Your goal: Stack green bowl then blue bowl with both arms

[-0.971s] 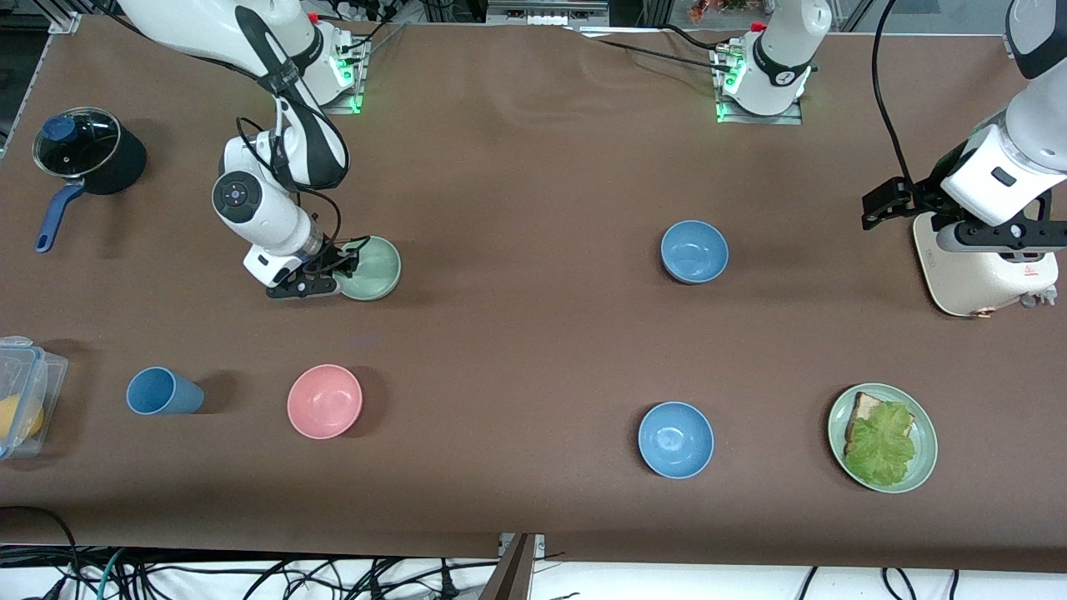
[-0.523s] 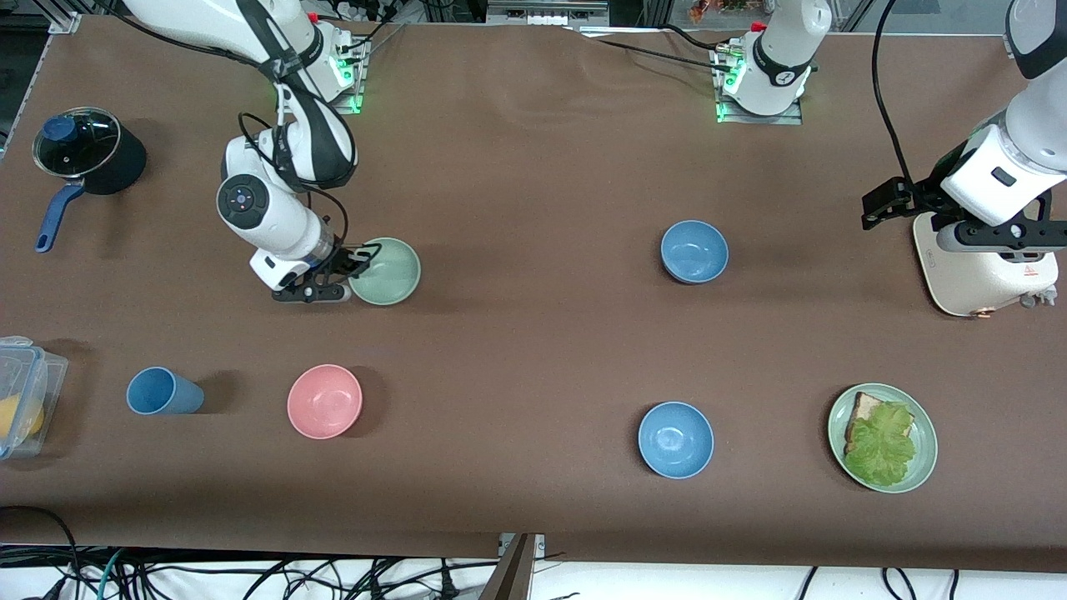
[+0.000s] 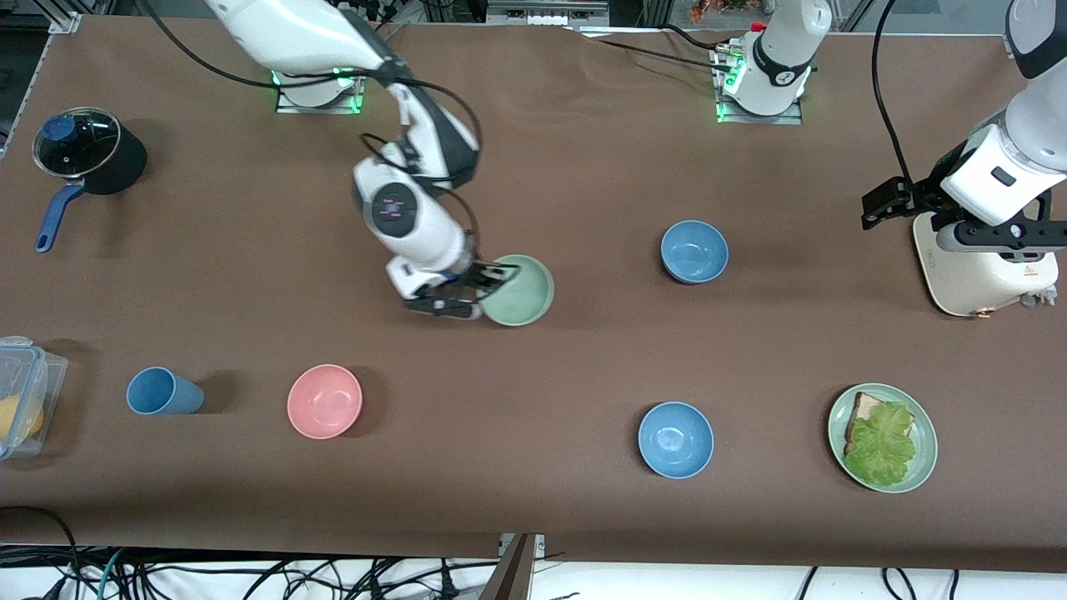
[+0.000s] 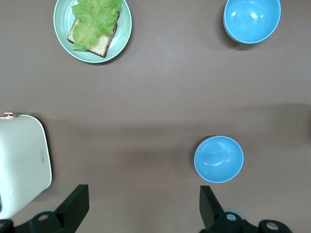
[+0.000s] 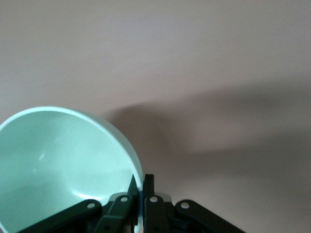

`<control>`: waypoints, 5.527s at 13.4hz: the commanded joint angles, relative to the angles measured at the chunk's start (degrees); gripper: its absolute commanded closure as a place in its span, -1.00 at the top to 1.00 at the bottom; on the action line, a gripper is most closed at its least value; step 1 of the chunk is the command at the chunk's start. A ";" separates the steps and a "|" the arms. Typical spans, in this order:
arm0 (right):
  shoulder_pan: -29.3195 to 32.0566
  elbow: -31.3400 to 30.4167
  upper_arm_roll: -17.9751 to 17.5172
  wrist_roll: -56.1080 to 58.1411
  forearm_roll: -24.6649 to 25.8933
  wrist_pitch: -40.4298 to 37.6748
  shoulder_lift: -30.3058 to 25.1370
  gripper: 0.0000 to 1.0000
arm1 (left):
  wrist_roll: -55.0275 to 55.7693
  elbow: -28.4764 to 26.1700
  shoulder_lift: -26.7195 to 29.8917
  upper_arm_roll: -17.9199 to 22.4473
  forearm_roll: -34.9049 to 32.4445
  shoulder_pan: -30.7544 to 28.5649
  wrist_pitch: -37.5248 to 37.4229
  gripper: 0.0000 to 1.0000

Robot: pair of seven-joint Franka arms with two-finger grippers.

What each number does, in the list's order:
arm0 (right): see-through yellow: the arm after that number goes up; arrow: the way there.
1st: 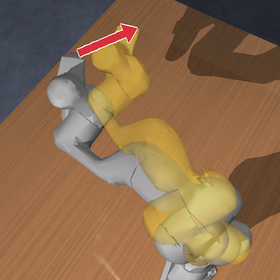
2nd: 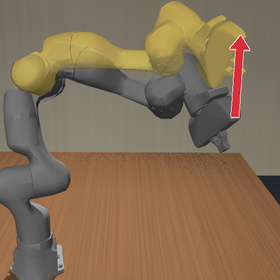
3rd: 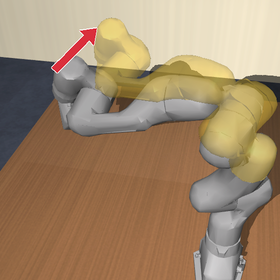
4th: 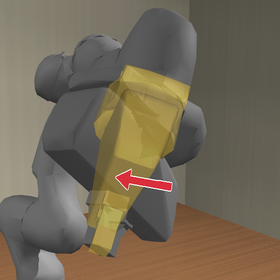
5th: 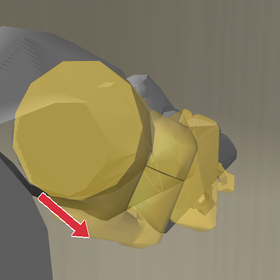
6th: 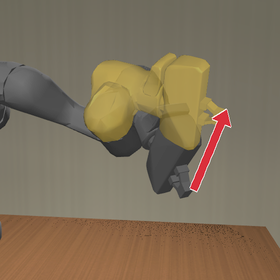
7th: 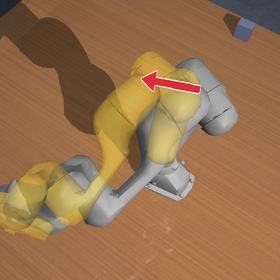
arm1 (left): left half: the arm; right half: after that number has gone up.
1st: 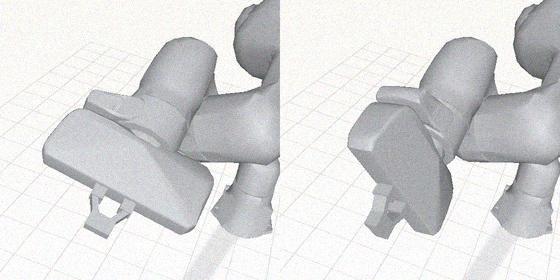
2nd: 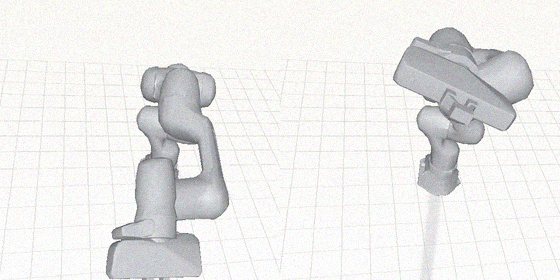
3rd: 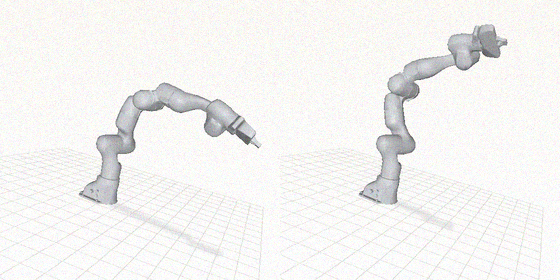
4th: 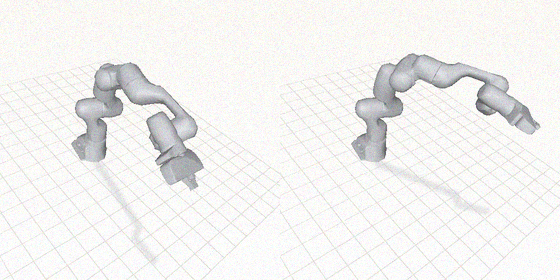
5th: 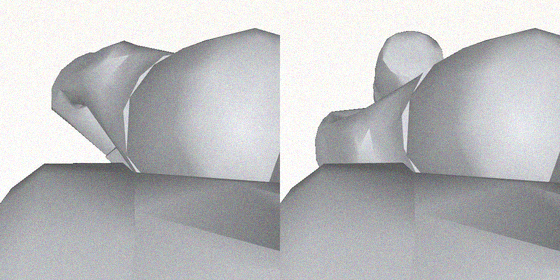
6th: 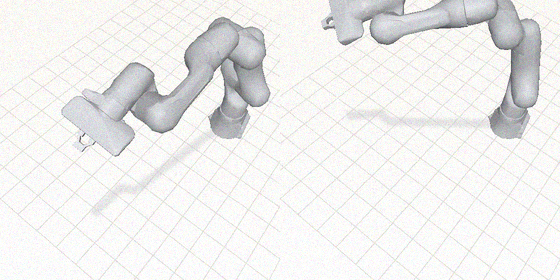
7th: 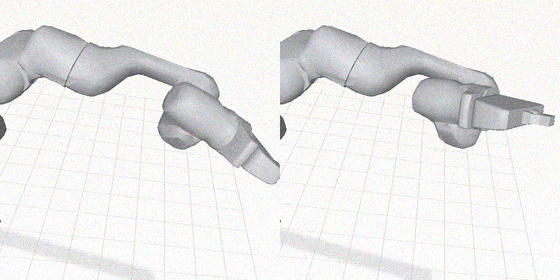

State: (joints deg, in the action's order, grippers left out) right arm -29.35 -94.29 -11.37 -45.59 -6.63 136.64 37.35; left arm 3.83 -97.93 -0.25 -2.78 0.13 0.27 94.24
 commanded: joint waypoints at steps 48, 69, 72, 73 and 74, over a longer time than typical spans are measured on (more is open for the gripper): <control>22.75 0.42 10.76 43.57 7.60 -45.50 -36.03 1.00 | 0.21 0.55 0.07 -0.03 -0.22 0.08 -0.72 1.00; 23.28 3.41 11.90 42.87 7.16 -47.34 -35.06 1.00 | 0.74 0.37 -22.77 -9.18 1.90 4.29 19.03 1.00; 23.20 3.41 11.90 42.78 7.16 -47.52 -35.06 1.00 | 0.74 -0.59 -23.04 -8.91 1.63 3.60 20.73 1.00; 23.19 3.41 11.90 42.78 7.16 -47.52 -35.06 1.00 | 0.83 -1.38 -22.43 -8.91 1.63 3.60 19.94 1.00; 23.19 3.41 11.90 42.78 7.07 -47.43 -35.06 1.00 | 0.13 -3.48 -20.69 -9.00 1.63 3.25 18.19 1.00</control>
State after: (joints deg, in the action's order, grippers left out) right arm -6.18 -92.10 0.47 -3.00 0.21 90.43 1.93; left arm 4.32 -98.76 -23.68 -11.90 1.19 3.81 114.44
